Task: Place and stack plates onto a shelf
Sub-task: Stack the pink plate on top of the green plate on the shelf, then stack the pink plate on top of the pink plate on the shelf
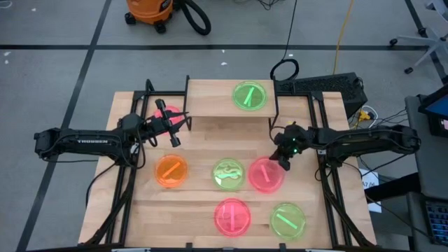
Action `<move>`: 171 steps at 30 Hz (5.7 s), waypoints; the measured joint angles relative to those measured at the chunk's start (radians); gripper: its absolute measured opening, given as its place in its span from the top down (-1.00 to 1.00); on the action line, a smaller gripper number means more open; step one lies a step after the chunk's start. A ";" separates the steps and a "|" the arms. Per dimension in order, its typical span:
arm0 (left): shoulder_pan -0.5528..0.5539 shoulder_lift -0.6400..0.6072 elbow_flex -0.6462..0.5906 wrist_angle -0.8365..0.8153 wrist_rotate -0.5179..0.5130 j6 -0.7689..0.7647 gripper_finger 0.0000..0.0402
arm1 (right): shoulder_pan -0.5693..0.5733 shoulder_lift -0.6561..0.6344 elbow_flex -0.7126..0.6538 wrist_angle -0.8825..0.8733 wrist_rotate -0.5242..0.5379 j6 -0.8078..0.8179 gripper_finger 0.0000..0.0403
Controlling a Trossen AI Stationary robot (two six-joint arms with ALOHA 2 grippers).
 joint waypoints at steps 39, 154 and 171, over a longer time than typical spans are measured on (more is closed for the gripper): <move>0.001 0.000 0.000 0.002 -0.001 -0.012 0.58 | -0.609 0.291 0.594 0.184 0.065 -0.168 1.00; -0.054 0.481 0.197 -1.254 -0.464 -0.630 0.57 | -0.278 -0.304 -0.048 0.696 -0.098 -0.339 0.41; 0.003 0.504 0.198 -1.252 -0.470 -0.571 0.57 | -0.278 -0.304 -0.048 0.687 -0.098 -0.343 0.41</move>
